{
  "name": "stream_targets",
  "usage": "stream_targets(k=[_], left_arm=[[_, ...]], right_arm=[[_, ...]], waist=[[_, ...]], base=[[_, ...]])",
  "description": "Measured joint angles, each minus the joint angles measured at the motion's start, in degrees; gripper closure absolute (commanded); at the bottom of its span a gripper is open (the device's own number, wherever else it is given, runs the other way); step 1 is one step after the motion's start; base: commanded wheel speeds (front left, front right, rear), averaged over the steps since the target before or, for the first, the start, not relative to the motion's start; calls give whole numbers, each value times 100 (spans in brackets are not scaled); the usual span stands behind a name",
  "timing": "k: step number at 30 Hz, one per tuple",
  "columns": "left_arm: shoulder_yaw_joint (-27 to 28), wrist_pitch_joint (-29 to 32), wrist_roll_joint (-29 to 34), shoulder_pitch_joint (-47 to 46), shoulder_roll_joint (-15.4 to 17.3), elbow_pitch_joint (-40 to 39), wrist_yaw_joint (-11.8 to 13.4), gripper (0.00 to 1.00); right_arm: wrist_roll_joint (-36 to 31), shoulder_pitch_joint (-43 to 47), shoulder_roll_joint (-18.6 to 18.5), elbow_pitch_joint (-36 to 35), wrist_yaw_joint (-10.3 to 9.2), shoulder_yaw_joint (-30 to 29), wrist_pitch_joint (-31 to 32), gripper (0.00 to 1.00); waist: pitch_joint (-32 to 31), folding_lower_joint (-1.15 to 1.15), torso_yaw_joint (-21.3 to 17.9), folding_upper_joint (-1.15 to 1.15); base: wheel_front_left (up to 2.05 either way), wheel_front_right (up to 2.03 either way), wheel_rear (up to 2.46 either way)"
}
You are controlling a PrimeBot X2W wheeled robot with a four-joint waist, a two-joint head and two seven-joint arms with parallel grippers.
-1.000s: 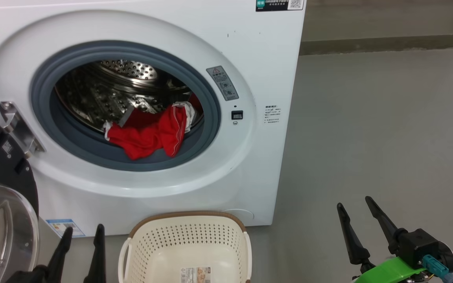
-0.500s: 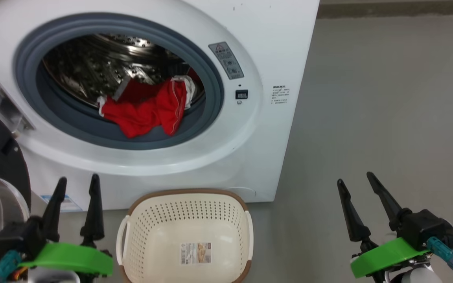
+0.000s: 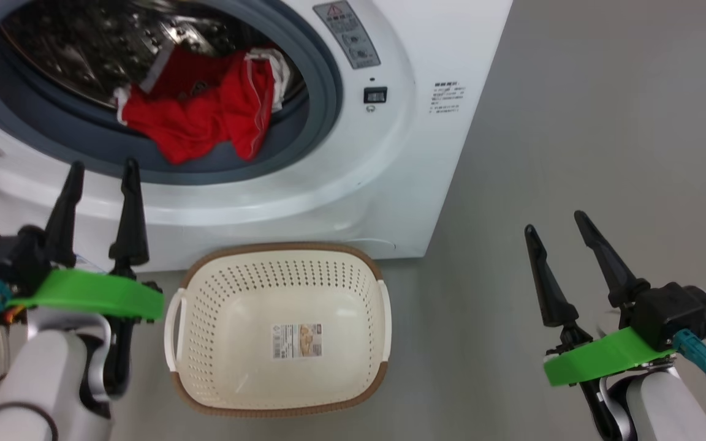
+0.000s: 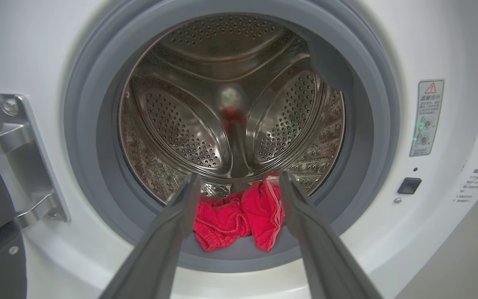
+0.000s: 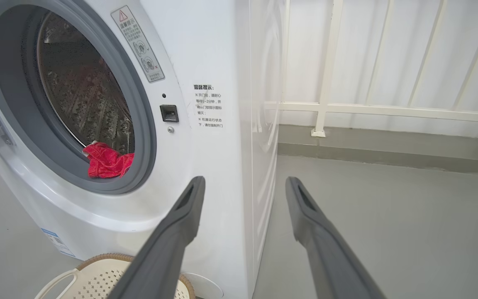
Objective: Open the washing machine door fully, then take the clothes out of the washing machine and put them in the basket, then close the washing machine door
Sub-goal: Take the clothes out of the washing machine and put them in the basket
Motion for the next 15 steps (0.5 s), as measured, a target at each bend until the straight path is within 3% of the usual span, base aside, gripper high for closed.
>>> stream_targets(k=[15], left_arm=[[18,-51,311,-1892,-183,1502,-265,0]], right_arm=[[10,-506,-46,-153,0,44,0,0]], waist=[[959,0,-178,0]], base=[[0,0,0]])
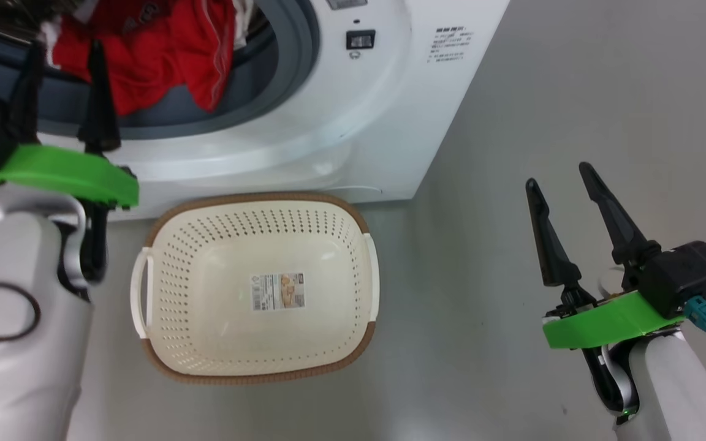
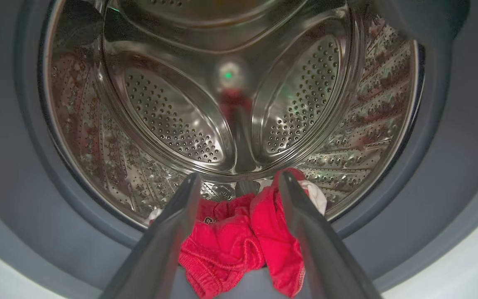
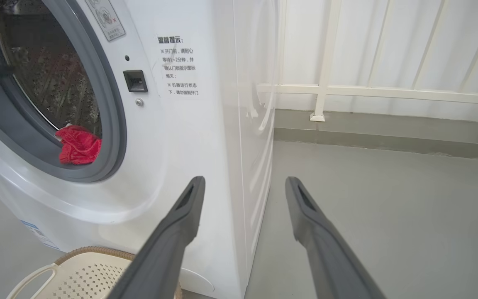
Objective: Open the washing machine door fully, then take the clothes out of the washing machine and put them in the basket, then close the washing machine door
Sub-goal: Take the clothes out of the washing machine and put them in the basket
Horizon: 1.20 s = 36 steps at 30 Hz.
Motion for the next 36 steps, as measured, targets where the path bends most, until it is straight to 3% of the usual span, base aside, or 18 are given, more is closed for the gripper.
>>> stream_targets(k=[16,28,36], left_arm=[[-168,560,168,-1794,113,2306,31,0],[-466,1574,453,-2508,266,3467,417,0],[-588,2162,495,-2669,267,3869,521,0]], right_arm=[[59,-444,-8,27,0,235,0,0],[257,-499,-7,182,0,513,0,0],[357,-502,-4,234,0,526,0,0]], waist=[[768,0,-303,0],[826,0,-533,0],[842,0,-638,0]], base=[[0,0,0],[0,0,0],[0,0,0]])
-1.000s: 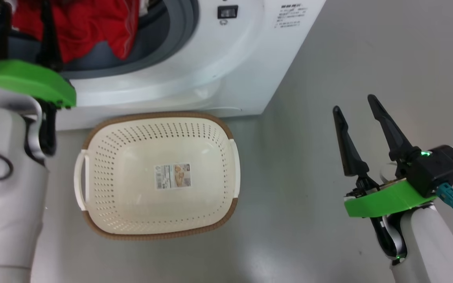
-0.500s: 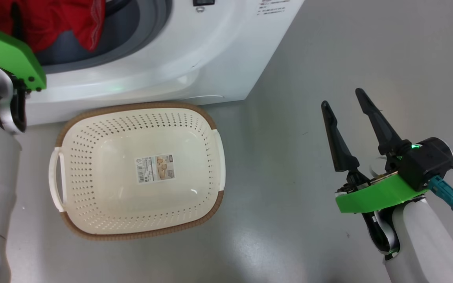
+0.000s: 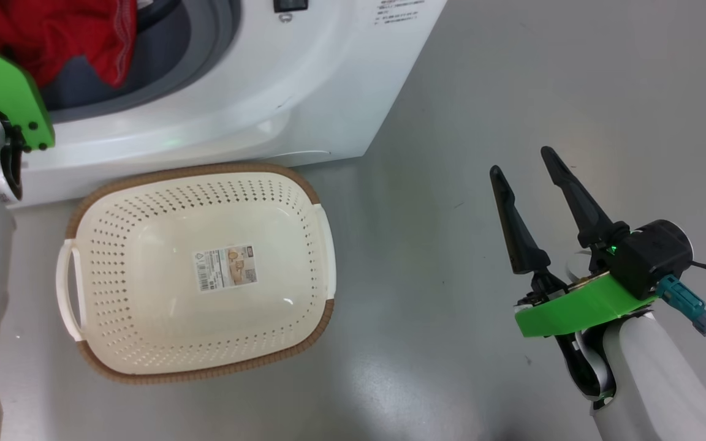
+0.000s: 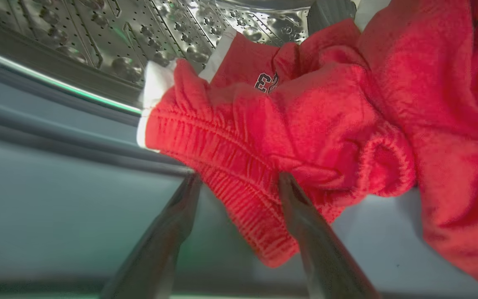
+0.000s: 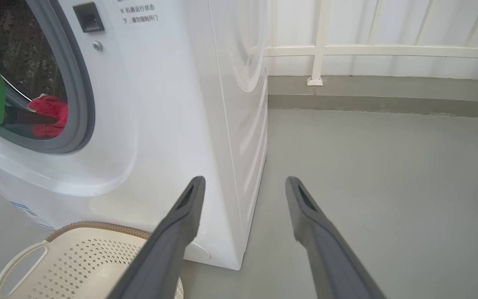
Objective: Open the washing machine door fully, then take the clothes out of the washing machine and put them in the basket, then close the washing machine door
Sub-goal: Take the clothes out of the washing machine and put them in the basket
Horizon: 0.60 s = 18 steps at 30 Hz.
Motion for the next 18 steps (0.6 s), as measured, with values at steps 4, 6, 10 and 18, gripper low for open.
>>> stream_targets(k=[4,6,10,18], left_arm=[[-14,115,-2,-20,32,65,-2,0],[-36,115,-2,-33,62,71,-10,0],[-80,26,-3,-42,96,74,-19,100],[-94,-588,-62,-43,77,-8,-159,100]], right_arm=[[47,-15,2,2,0,11,0,0],[47,-39,5,5,0,16,0,0],[49,-116,7,8,0,16,0,0],[49,-117,11,45,0,4,0,0]], waist=[[42,0,-58,0],[70,0,-86,0],[114,0,-132,0],[125,0,-128,0]], base=[[0,0,0],[0,0,0],[0,0,0],[0,0,0]])
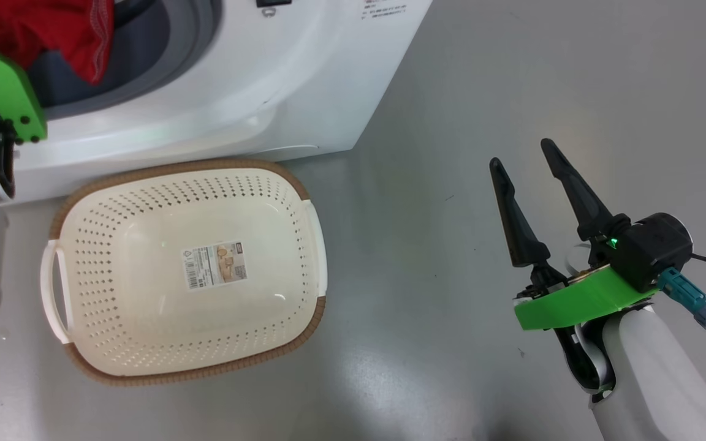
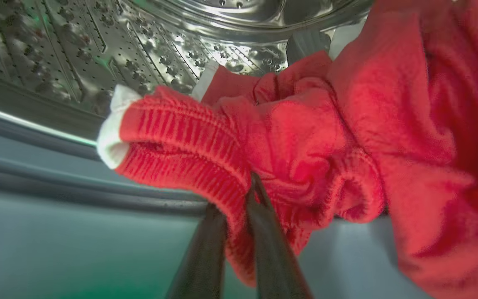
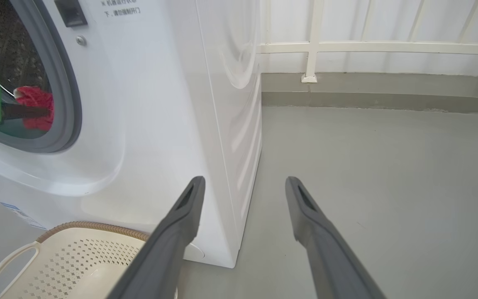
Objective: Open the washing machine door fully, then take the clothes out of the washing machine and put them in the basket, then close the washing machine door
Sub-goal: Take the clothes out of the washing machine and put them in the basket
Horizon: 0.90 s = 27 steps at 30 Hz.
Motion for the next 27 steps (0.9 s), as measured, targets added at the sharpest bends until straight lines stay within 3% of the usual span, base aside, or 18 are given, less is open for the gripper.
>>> stream_targets(k=[8,17,27], left_arm=[[34,-731,-142,60,-69,-125,-224,100],[208,-1480,-454,479,-156,-352,-762,100],[563,-1573,-488,1288,-119,-1410,-803,100]], right_arm=[[5,2,2,41,0,-16,0,0],[-3,32,3,44,0,-71,0,0],[-4,178,-3,116,0,-68,0,0]], waist=[[-129,0,106,0],[-392,0,279,0],[-738,0,395,0]], base=[[0,0,0],[0,0,0],[0,0,0]])
